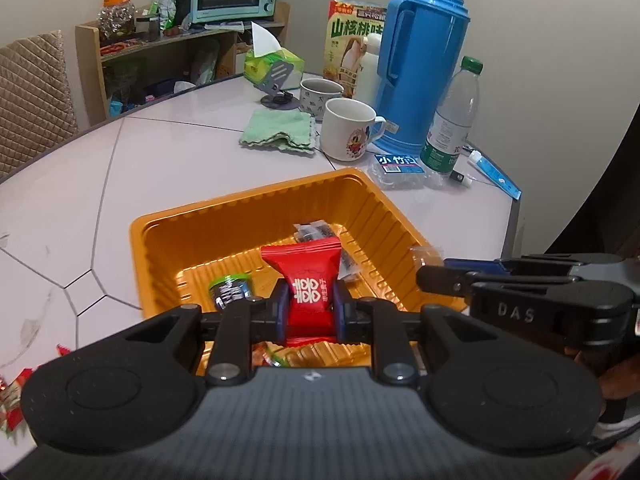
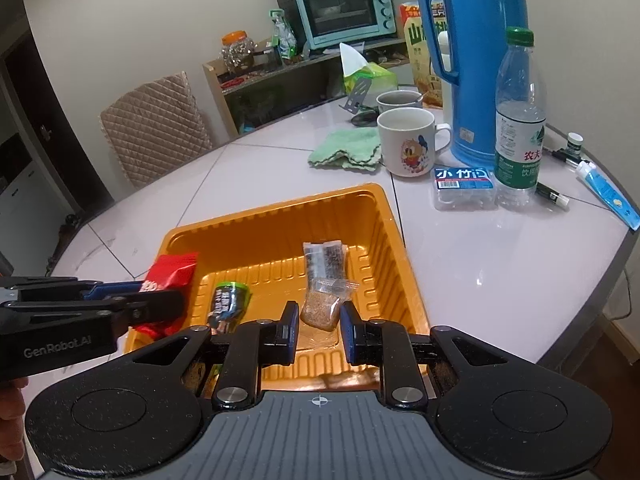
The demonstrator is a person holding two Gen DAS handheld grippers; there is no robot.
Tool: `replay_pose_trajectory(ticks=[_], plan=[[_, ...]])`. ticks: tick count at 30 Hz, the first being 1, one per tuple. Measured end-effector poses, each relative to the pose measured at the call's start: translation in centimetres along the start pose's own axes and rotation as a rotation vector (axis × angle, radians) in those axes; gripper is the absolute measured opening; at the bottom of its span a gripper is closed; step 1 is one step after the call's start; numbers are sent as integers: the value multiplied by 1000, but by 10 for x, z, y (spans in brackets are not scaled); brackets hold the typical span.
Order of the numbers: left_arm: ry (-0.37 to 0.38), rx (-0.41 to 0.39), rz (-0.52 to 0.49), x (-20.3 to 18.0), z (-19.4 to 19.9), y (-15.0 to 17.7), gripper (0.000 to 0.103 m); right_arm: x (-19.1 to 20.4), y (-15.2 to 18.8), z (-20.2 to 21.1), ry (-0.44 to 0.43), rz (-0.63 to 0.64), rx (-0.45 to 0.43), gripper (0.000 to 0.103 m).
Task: Organize snacks
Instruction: 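Carry the red candy and brown candy over the orange tray with both tools, then open both tools to drop the candies into the tray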
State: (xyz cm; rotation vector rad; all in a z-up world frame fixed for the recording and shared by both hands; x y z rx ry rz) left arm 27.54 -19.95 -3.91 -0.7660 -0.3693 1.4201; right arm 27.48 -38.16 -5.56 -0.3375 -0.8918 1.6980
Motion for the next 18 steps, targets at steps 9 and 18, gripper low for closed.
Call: replay_pose_trajectory(ticks=[9,18], plan=[[-23,62,4,-7,-37,-2,20,-16,-1,-20,-1,-14,29,22],[-24,101,31,-5,-58,-4,23,-24,2,-25,2,-28,39,22]])
Point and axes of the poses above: each gripper's, at about its wrist camera, not at the fingertips, and z roughly against the way its jaws point, x to its left, y to its underside, the point moved 2 cm from there along -z, roughly the way its jaws point, and after that the axes turned 6 degrees about z, right-handed, at the moved point
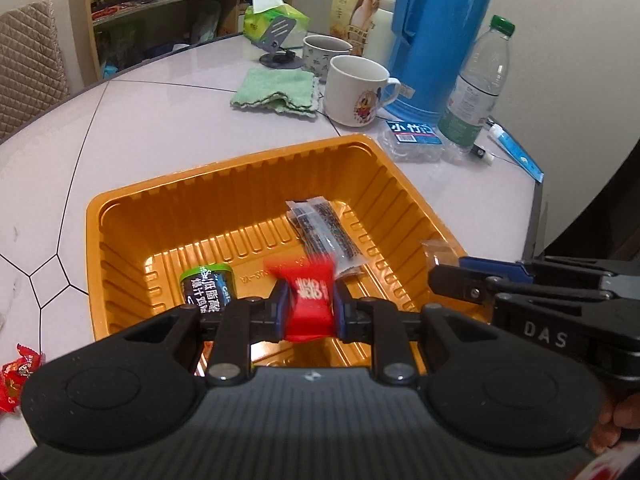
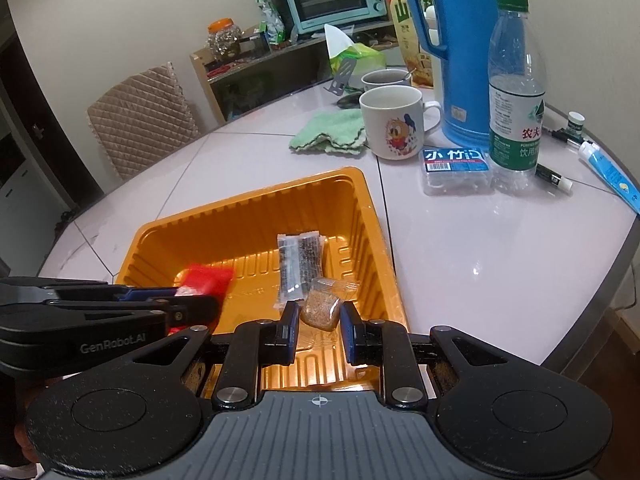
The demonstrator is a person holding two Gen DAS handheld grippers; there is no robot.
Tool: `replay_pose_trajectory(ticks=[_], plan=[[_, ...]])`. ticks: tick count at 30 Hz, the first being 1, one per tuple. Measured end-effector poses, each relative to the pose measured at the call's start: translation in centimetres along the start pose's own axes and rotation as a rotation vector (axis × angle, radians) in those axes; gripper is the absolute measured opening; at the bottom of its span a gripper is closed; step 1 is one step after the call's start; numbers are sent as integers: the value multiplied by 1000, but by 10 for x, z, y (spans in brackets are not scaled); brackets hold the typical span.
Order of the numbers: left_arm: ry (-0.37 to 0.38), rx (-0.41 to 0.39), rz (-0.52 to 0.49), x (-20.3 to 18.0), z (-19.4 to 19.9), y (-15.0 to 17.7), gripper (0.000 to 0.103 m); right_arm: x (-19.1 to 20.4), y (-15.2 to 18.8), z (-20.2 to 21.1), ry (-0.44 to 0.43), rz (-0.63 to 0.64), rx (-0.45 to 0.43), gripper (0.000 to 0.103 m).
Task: Organize snacks
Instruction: 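Open both tools to drop the candies into the tray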
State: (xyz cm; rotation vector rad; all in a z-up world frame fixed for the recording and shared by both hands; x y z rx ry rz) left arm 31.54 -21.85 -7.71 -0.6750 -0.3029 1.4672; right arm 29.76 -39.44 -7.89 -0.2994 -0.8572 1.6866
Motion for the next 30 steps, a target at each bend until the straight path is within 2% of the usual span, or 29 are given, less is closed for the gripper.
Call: replay_pose_trajectory(ticks=[1,2,21,27,30], plan=[[4,6,0,0,-1,0,29,-1,0,0,0,0,1,22],[4,9,3,1,-2,0,29,-1,0,0,-1,-1,0,22],[-37,-3,44,29,23,6,30,5,-1,-14,-42,3,22,23],[-42,-22,55,34,34,8,32,8,-2,-16,-35,3,-1,23],[-38,-30,65,37,42,10,33,6,-1,-14,-33,-10,3,26]])
Point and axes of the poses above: each gripper's, at about its wrist camera, not at the fingertips, and z roughly against the way its jaws point, x to its left, y to its underside, the point moved 2 cm from there along -z, roughly the way its jaws point, and after that the axes turned 6 degrees about z, right-handed, at the moved point
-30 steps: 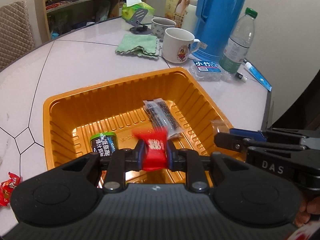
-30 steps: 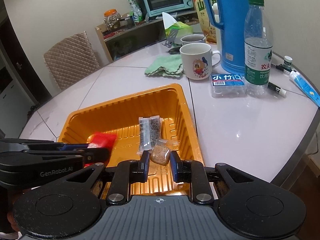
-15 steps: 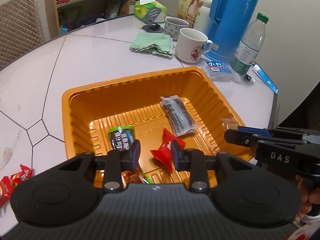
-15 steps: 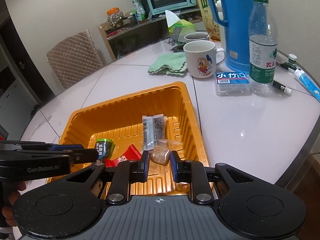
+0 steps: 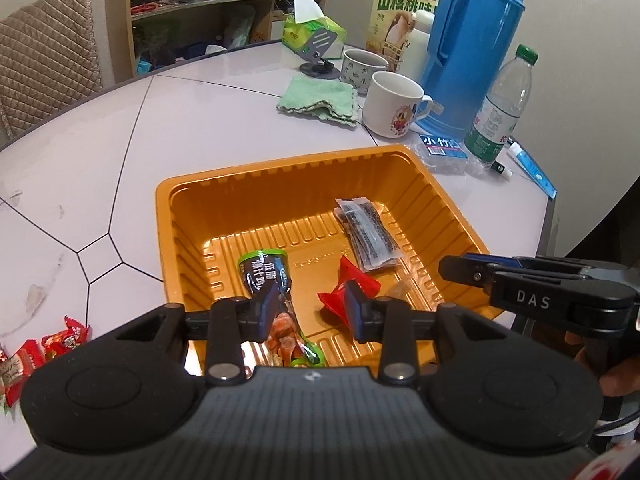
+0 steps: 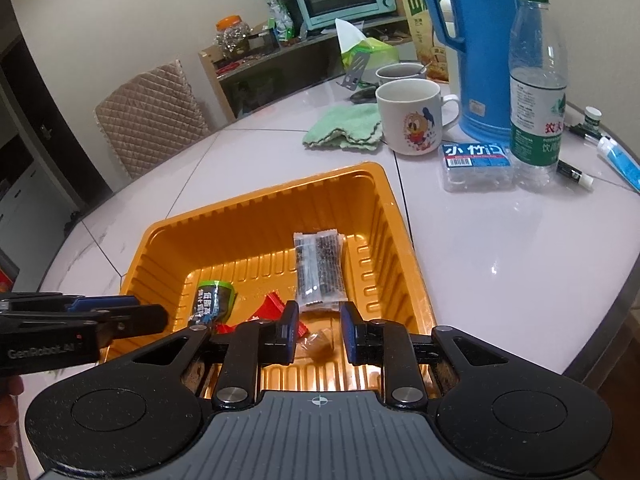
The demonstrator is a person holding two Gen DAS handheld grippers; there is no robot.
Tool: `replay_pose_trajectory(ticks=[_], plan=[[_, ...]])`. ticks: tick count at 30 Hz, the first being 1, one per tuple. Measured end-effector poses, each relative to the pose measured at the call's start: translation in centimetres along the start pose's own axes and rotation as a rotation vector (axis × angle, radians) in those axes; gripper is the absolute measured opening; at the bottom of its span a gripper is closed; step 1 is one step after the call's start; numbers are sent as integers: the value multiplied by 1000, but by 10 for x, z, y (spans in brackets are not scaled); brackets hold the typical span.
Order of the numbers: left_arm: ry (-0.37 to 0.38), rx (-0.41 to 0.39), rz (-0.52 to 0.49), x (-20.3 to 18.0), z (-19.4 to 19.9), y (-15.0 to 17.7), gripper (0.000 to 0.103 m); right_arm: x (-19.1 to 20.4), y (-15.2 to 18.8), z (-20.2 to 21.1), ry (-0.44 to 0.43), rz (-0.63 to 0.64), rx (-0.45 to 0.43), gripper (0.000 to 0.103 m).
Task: Organize snacks
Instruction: 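Open both tools to drop the candies into the tray, then withdraw both open tools from the tray toward the candies on the table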
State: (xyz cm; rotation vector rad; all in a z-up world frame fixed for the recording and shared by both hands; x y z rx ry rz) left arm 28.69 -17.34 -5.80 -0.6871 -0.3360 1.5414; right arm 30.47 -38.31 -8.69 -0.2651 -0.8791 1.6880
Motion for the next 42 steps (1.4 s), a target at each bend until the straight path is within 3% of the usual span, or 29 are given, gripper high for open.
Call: replay_pose_trajectory(ticks=[3,5,7,24,32,42], plan=[[4,-15,3,4,11,3,35,0,2,9,-4,-12,-10,36],[5,-24,6,8,19,5,36,1,4,18,-2,-24,-28,49],[7,-32,12,12,28,7,37,2,6,26,-4,-32,-47,53],[-33,-102,73,69,101,39,39,39,30,69,-11,-67,-64,57],[-72,-102,114,110,125,64,39,83,43,74,-52,-61,-53,57],[-115,-98,135,165,143,84,39,162,61,49,-129,-17,2,57]])
Point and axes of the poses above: each gripper's, at about its wrist camera, not at the fingertips, and z roughly against the way its jaws point, x to its left, y to its underside, the point moved 2 cm from there along -z, roughly the way its jaws point, and after that the axes turned 6 degrees about z, right-handed, at the moved point
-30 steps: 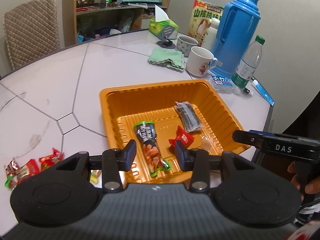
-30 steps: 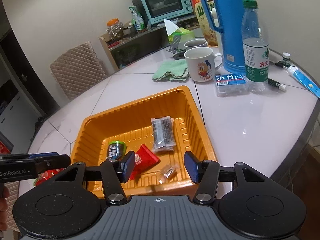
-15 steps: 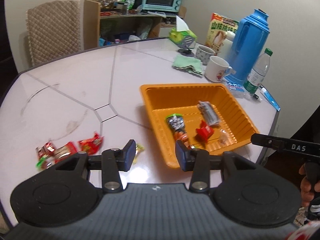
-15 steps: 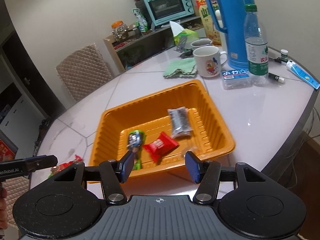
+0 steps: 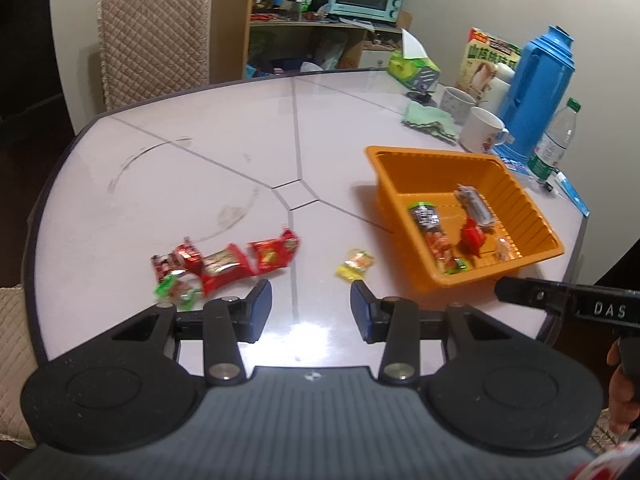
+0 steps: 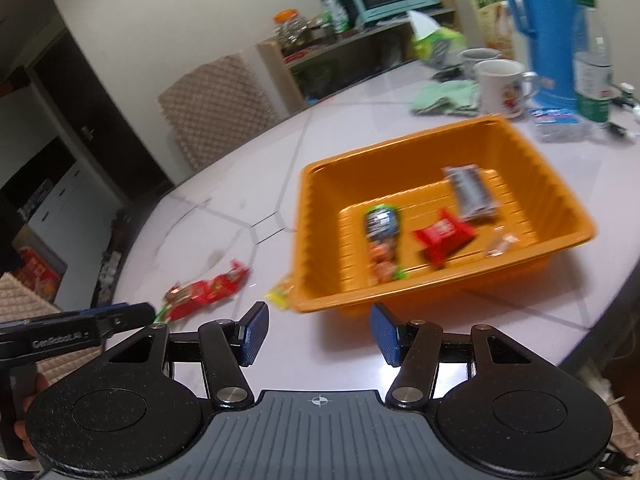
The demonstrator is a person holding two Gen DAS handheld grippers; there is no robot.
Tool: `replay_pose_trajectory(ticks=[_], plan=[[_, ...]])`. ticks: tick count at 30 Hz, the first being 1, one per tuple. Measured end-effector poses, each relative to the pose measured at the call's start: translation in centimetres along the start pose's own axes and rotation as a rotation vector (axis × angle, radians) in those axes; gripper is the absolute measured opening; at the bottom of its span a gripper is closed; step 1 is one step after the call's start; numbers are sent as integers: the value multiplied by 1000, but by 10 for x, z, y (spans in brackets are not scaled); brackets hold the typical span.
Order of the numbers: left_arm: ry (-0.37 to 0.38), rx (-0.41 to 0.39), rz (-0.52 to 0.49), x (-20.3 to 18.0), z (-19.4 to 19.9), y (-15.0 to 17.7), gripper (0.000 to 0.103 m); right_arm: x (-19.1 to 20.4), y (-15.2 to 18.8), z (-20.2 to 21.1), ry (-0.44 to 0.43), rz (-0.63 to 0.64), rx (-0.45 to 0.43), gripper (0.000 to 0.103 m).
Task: Organize snacks
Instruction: 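Withdraw both open tools from the tray toward the candies on the table, then lower the left tool onto the green-wrapped candy and close on it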
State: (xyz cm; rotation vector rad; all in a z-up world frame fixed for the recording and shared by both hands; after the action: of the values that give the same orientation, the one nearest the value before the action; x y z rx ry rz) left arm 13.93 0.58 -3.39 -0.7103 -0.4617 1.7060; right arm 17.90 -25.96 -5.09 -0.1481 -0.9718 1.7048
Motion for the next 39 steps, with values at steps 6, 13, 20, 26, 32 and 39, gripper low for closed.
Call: replay_pose_trajectory(ticks=[6,13,20,26,32,39], plan=[[-32,-9,5,37,3,-2,39,36,6,-25,-14,27,23,57],[-52,-7,23,80,-2,-5,39,69,6,-57,12,23,30,57],[-60,27,-2,103,-26,-3,39,87,10,-82,65,18,39,56],[-42,61,16,111,-51,0,39,86,12,-93,105,-1,49,56],[-28,66,-22,108,-67,2,39,87,12,-101,121,-12,58,56],[-71,62,-139,104,-87,4,39,84,12,-106,120,-27,74,56]])
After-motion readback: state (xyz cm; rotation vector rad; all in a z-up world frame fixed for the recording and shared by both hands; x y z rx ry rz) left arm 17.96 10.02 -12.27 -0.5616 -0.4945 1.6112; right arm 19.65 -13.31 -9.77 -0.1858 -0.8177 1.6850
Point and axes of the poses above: each gripper's, at about its wrist camera, not at the fingertips, and z roughly against the way its jaws point, x to its left, y to its underside, the point moved 2 cm from there along -z, roughly the way its jaws point, and after that the axes turned 6 degrees about z, right-handed, at the moved point
